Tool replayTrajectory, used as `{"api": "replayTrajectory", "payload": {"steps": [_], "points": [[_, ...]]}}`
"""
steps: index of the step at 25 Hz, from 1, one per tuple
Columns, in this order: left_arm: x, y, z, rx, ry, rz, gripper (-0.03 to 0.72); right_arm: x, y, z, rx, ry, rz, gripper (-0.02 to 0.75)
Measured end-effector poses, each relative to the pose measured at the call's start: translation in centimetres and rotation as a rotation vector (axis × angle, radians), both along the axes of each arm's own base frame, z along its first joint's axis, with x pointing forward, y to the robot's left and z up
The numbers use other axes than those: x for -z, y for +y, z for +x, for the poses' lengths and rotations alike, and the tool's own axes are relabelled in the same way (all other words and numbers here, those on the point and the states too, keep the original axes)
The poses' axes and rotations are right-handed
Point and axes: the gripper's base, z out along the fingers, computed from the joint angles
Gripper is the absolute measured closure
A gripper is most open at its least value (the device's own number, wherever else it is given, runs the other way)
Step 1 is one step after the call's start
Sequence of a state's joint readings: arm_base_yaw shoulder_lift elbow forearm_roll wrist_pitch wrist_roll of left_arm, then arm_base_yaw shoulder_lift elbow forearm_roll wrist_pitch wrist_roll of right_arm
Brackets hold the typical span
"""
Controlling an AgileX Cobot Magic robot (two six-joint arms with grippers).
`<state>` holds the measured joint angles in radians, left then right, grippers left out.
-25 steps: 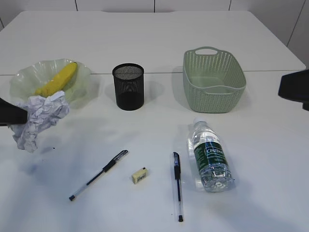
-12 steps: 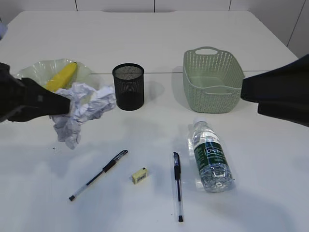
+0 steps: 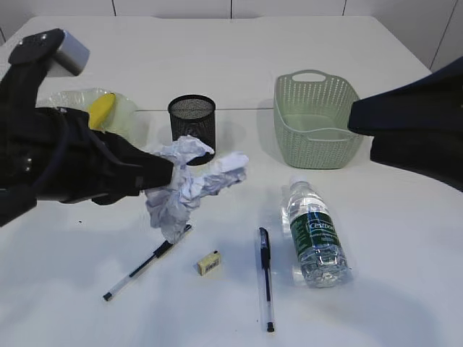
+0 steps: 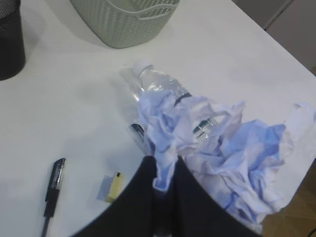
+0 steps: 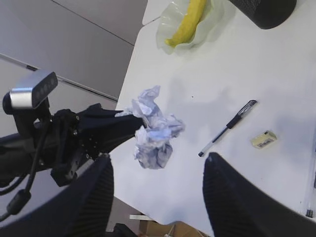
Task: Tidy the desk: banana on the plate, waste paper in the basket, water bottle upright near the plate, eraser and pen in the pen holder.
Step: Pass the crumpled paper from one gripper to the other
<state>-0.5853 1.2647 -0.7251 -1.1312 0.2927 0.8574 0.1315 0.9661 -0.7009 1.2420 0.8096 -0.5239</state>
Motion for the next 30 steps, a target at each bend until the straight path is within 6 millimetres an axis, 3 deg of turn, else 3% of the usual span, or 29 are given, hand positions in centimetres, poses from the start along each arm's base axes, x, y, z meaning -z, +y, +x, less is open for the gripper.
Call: {"api": "replayTrajectory", "payload": {"steps": [10,21,30], "points": [[0.6,-3.0,0.0,0.041,-0.012,0.018,0.669,1.0,1.1,0.8,-0.040,0.066,0.016,0.311],[0.8,-3.0,0.3,0.020,-0.013,0.024,0.669,4.6,4.2,3.3,-0.054,0.217,-0.005,0.311],[0.8,-3.0,0.3,0.020,-0.013,0.024,0.669,5.2,5.3,4.8,-0.055,0.235,0.127,0.276]]}}
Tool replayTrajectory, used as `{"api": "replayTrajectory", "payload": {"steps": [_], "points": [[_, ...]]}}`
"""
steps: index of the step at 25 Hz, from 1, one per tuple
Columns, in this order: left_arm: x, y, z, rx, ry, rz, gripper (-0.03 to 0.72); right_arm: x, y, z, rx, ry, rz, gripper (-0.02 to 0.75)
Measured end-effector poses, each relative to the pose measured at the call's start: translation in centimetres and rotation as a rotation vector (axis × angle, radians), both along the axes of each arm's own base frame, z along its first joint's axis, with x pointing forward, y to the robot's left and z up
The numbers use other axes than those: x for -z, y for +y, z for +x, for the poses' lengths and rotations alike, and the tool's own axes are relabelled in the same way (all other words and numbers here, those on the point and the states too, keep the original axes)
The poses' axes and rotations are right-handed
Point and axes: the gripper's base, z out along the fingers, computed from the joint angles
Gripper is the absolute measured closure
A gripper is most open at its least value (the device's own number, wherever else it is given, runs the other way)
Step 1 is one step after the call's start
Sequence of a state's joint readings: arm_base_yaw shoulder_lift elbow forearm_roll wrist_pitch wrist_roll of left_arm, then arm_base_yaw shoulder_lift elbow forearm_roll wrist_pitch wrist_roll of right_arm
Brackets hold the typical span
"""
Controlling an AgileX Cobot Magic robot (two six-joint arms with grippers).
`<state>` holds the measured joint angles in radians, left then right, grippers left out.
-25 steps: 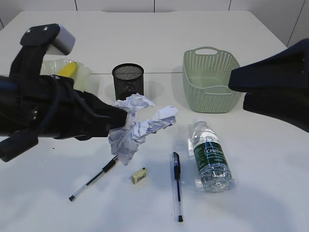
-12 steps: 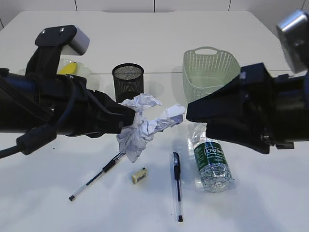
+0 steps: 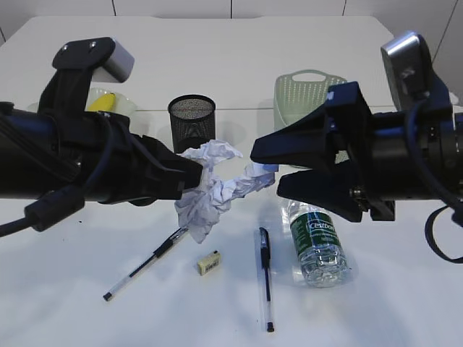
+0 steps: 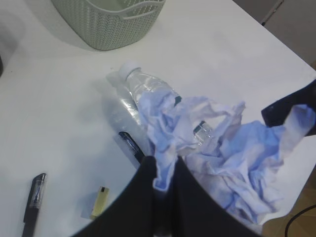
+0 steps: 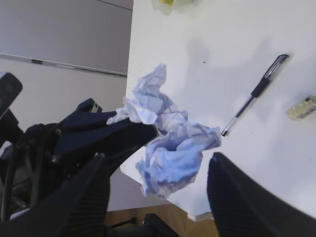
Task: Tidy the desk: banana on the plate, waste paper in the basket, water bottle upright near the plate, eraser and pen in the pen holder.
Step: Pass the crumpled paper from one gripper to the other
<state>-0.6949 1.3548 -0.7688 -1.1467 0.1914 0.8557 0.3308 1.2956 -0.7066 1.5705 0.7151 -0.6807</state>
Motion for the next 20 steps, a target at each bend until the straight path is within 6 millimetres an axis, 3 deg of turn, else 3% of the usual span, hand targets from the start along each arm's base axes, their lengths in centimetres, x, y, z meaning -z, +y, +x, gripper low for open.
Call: {"api": "replayTrajectory", "payload": {"steps": [9,15,20], "points": [[0.0,0.0,0.0,0.000,0.000,0.000,0.669,1.8,0.9,1.2,-0.020,0.087,0.067,0.274],[0.0,0.0,0.0,0.000,0.000,0.000,0.669,1.9,1.2,1.7,-0.034,0.092,0.084,0.284],[0.0,0.0,0.0,0.000,0.000,0.000,0.669,2.4,1.4,2.2,-0.038,0.115,0.088,0.438]]}}
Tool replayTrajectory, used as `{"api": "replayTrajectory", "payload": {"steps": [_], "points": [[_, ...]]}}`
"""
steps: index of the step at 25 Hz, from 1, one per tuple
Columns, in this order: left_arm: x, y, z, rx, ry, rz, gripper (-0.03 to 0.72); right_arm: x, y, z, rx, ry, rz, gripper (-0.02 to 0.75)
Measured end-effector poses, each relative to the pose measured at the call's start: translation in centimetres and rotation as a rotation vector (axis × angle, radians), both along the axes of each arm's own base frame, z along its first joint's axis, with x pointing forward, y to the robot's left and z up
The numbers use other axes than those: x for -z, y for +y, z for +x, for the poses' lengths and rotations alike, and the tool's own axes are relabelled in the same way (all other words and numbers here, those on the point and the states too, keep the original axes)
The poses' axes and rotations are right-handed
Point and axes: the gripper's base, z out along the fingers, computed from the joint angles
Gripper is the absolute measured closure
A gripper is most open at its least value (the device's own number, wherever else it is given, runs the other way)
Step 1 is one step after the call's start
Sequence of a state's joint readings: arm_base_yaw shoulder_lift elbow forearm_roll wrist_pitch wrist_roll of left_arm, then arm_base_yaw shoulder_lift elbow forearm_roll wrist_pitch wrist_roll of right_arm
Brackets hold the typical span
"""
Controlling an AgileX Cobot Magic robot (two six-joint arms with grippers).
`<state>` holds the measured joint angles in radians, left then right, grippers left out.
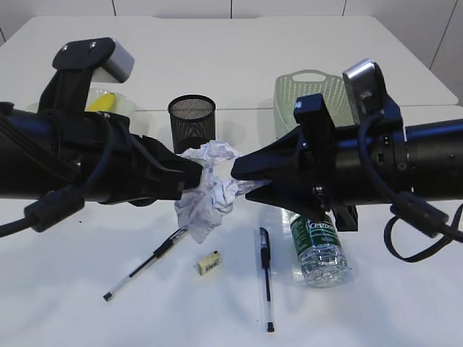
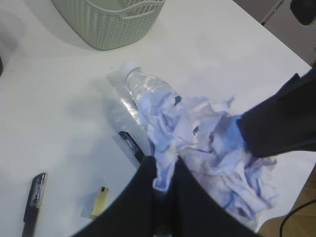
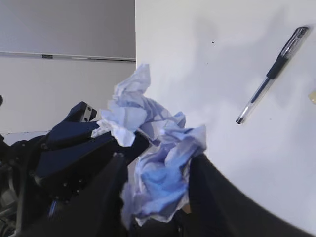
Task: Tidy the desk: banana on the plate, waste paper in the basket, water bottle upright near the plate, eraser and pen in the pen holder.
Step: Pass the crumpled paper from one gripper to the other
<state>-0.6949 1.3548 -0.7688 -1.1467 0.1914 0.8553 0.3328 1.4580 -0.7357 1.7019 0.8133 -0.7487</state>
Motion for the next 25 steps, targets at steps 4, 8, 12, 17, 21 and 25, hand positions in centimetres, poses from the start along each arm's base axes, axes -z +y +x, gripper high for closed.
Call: {"api": "replayTrajectory", "payload": {"steps": [4,8,12,17,21,25], "points": [[0.02,-0.03,-0.05,0.005,0.004,0.000,0.669,0.41,0.19,0.25,-0.011,0.013,0.009,0.591],[0.02,-0.04,-0.07,0.007,0.005,-0.001,0.669,0.27,0.33,0.11,-0.041,-0.011,0.023,0.710],[0.01,-0.02,-0.04,0.004,0.003,0.000,0.615,0.19,0.39,0.02,-0.059,-0.031,0.025,0.729],[-0.01,0.01,0.02,-0.002,-0.001,0.000,0.349,0.18,0.39,0.01,-0.063,-0.039,0.024,0.729],[-0.04,0.07,0.12,-0.013,-0.010,0.001,0.169,0.14,0.42,-0.04,-0.075,-0.057,0.022,0.729],[-0.38,0.32,0.35,-0.046,-0.040,-0.002,0.122,0.14,0.42,-0.04,-0.077,-0.063,0.020,0.729]]}}
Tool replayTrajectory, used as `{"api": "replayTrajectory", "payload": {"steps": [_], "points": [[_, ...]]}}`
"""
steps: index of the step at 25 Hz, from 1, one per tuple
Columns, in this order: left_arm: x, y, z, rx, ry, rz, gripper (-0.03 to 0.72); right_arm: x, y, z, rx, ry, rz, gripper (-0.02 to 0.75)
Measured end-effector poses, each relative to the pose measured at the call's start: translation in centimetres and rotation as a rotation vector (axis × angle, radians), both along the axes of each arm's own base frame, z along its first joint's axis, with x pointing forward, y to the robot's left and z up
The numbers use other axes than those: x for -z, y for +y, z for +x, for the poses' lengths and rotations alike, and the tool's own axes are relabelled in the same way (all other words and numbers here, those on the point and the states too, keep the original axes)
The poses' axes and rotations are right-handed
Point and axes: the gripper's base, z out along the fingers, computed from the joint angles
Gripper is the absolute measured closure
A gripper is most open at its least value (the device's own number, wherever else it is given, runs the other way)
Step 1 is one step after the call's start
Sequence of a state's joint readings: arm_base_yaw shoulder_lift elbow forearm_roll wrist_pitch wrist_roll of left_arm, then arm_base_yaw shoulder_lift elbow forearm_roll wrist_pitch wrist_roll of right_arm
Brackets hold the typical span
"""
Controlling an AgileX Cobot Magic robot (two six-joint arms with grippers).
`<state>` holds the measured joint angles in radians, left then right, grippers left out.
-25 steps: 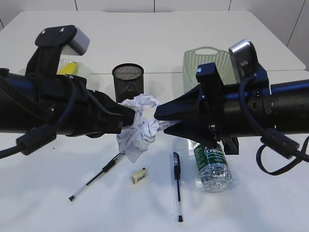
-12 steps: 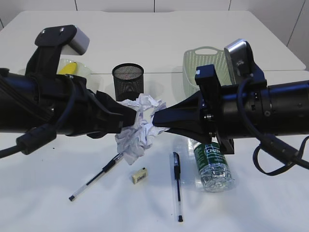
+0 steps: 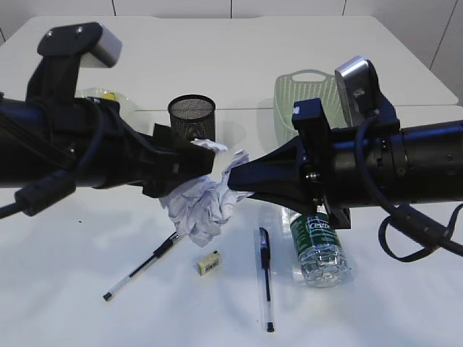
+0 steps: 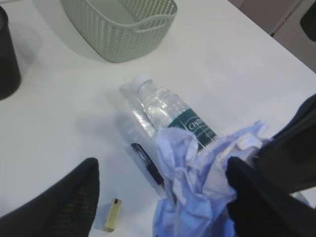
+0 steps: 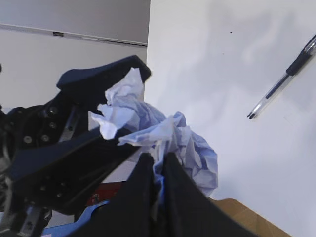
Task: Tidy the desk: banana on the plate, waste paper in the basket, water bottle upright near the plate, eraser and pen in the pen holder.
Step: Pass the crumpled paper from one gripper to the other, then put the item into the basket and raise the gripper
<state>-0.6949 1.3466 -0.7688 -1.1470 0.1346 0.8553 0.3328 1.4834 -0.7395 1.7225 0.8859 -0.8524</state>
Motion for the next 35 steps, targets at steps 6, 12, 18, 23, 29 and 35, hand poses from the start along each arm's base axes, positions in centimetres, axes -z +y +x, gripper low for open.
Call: {"api": "replayTrajectory", "payload": {"steps": [6,12,18,23,29,35], "points": [[-2.2,1.6,0.0,-0.065,-0.077,-0.046,0.115,0.0,-0.2,0.6,0.039,-0.043,-0.042,0.730],[-2.4,4.6,1.8,-0.164,-0.059,-0.054,0.116,-1.5,-0.2,2.2,0.108,-0.125,-0.077,0.730],[-2.0,8.5,3.4,-0.248,0.012,-0.068,0.118,-2.3,-2.5,4.2,0.228,-0.157,-0.101,0.730],[-1.6,11.7,4.0,-0.281,0.058,-0.036,0.140,-2.0,-6.7,6.1,0.360,-0.166,-0.149,0.731],[-1.1,13.9,4.0,-0.311,0.123,-0.020,0.148,-2.8,-8.3,8.8,0.307,-0.294,-0.364,0.730],[-0.6,14.3,3.7,-0.322,0.185,0.025,0.172,-3.5,-9.2,12.6,0.328,-0.369,-0.551,0.731]]}}
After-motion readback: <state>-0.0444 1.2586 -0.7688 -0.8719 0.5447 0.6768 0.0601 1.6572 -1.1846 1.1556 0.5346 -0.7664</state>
